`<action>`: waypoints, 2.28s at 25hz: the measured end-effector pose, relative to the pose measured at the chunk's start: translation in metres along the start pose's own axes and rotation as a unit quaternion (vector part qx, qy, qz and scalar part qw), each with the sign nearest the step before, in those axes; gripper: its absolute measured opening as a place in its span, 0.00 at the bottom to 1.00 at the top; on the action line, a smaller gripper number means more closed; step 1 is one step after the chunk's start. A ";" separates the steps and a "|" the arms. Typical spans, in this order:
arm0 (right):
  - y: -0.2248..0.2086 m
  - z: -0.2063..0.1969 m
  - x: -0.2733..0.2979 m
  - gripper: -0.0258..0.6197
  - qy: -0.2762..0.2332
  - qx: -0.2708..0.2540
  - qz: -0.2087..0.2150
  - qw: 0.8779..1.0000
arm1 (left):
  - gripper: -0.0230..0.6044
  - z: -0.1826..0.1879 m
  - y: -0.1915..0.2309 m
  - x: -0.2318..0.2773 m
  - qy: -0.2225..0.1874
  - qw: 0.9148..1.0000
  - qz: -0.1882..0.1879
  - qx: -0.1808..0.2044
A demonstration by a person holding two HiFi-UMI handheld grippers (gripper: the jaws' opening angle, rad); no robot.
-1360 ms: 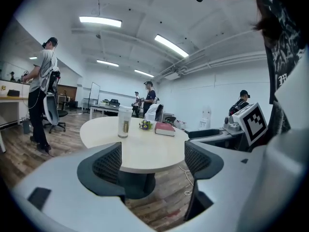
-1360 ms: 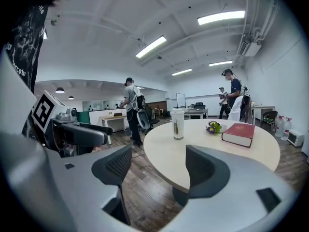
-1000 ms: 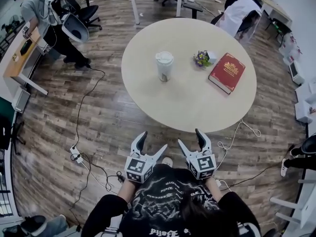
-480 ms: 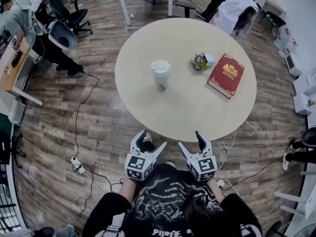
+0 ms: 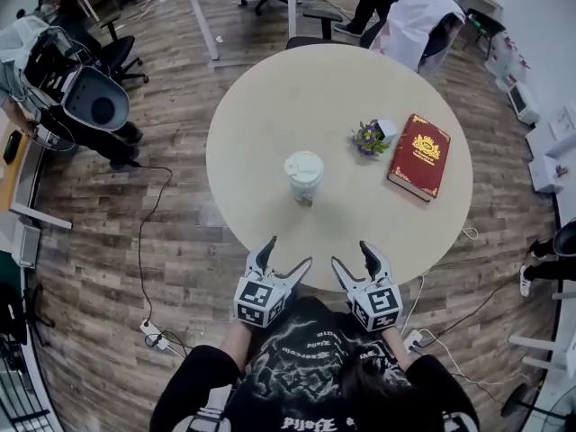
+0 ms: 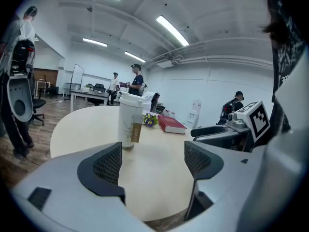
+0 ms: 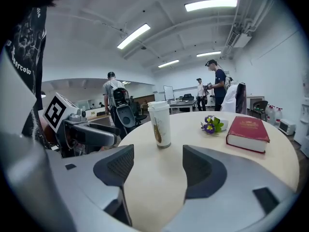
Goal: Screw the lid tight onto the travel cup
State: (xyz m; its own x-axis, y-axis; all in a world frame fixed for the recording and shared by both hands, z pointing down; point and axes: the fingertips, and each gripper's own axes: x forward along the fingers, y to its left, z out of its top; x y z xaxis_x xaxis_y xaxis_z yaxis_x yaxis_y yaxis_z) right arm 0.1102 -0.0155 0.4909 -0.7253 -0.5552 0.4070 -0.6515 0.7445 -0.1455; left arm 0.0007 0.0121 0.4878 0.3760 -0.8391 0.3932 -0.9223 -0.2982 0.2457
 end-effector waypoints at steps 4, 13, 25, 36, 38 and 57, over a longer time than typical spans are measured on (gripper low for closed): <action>0.005 0.015 0.032 0.51 -0.002 0.005 -0.017 1.000 | 0.68 0.018 0.034 0.011 0.004 1.000 -0.018 0.018; 0.015 0.035 0.088 0.51 -0.005 0.018 -0.049 0.999 | 0.68 0.039 0.111 0.021 0.006 0.999 -0.037 0.017; -0.014 0.028 0.087 0.50 0.010 0.040 -0.096 0.995 | 0.68 0.054 0.140 0.066 0.021 0.996 -0.080 0.039; -0.037 0.031 0.091 0.48 0.023 0.042 -0.100 0.994 | 0.68 0.049 0.137 0.120 0.049 0.985 -0.119 0.115; -0.040 0.025 0.091 0.48 0.031 0.045 -0.102 0.993 | 0.68 0.048 0.133 0.126 0.058 0.981 -0.141 0.124; -0.039 0.007 0.103 0.48 0.070 0.053 -0.060 0.994 | 0.69 0.043 0.088 0.166 0.082 0.947 -0.254 0.178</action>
State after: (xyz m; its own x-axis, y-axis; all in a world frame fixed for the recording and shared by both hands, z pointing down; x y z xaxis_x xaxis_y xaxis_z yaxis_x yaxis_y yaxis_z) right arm 0.0598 -0.1042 0.5323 -0.6075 -0.5760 0.5470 -0.7571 0.6281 -0.1794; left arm -0.0214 -0.1732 0.5368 0.7614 -0.4733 0.4431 -0.5792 -0.8036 0.1369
